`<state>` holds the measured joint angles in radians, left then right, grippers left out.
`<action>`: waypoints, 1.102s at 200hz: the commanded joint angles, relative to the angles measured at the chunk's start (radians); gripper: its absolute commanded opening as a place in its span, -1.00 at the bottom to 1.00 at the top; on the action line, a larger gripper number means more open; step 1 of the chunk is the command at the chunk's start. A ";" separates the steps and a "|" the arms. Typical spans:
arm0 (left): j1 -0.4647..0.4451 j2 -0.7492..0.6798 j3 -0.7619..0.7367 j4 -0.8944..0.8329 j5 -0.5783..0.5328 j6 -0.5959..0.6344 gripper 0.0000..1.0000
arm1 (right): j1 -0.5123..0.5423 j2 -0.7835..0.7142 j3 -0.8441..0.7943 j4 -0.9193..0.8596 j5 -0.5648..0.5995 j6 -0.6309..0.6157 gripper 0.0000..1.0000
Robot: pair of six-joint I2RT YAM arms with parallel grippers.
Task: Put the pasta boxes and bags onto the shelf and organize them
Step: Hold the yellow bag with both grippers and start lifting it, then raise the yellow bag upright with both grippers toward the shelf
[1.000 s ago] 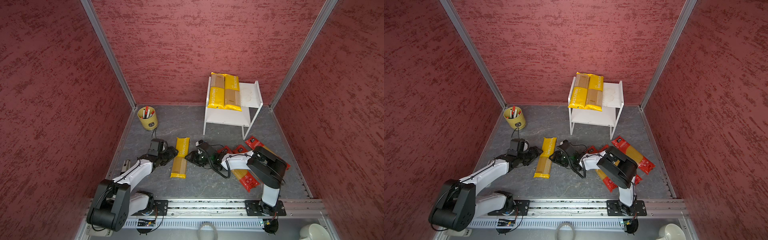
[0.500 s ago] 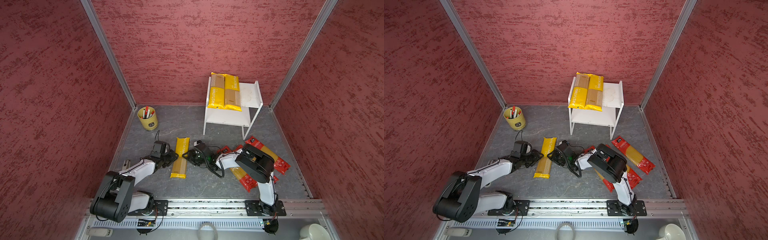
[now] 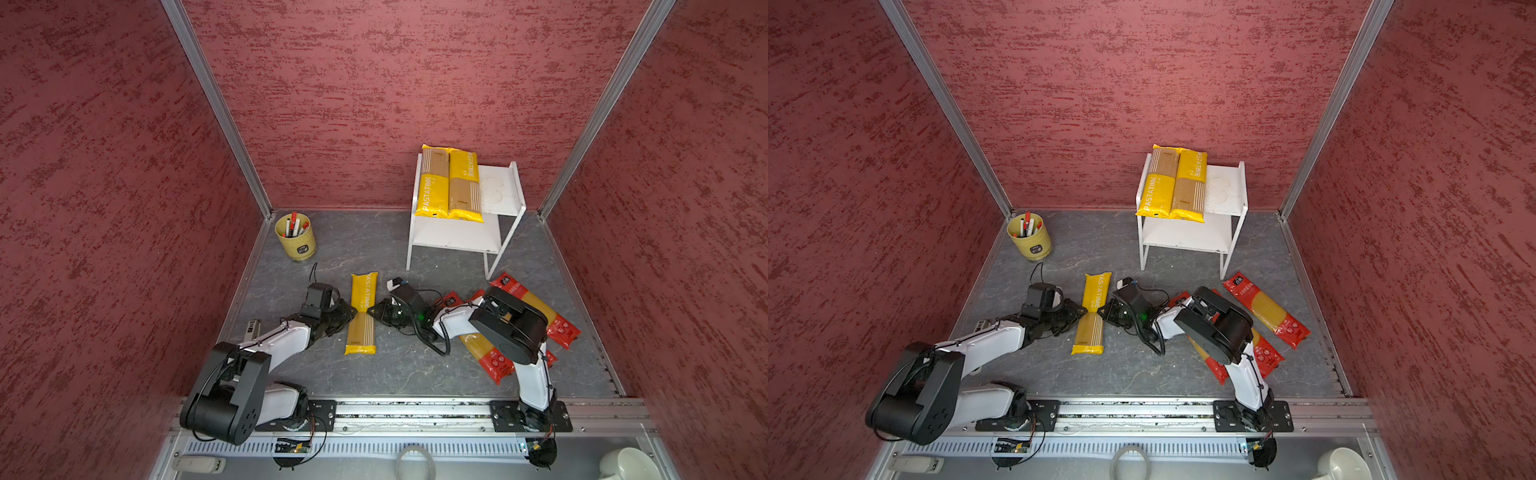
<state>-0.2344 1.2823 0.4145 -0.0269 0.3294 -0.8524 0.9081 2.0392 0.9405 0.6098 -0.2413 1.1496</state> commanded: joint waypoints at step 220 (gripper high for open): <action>-0.149 -0.380 0.121 0.399 0.196 0.274 0.54 | -0.148 -0.771 -0.120 -0.005 -0.089 -0.693 -1.00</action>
<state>-0.3496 0.8677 0.5194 0.2272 0.5114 -0.6537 0.7902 1.3796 0.8139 0.4599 -0.2699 0.5518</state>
